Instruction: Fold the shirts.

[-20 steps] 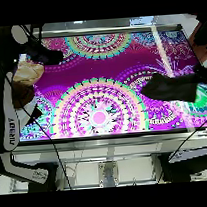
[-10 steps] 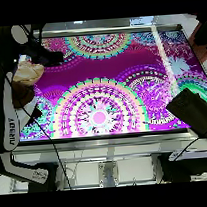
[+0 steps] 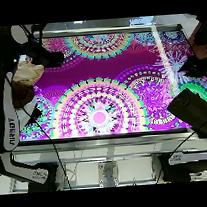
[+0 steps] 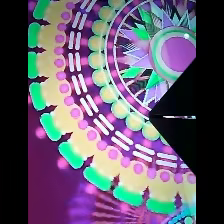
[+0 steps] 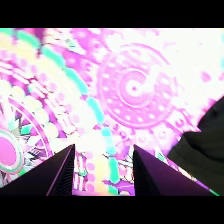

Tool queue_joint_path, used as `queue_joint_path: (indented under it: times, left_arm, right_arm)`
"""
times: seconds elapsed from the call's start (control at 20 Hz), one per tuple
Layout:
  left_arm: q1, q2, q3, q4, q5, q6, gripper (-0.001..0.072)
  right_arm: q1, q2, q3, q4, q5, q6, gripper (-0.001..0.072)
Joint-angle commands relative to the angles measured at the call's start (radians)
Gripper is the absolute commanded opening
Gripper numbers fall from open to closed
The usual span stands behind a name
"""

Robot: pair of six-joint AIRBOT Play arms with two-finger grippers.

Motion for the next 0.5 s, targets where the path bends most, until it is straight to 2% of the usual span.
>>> queue_joint_path:
  times: [0.0,0.45]
  left_arm:
    - [-0.001,0.000,0.000,-0.016,-0.032,-0.002,0.0012]
    - [-0.001,0.000,0.000,-0.015,-0.046,-0.001,0.0012]
  right_arm:
    - [0.136,0.000,0.000,-0.026,-0.050,-0.035,0.0410]
    - [0.253,0.000,0.000,-0.030,-0.051,-0.035,0.0410]
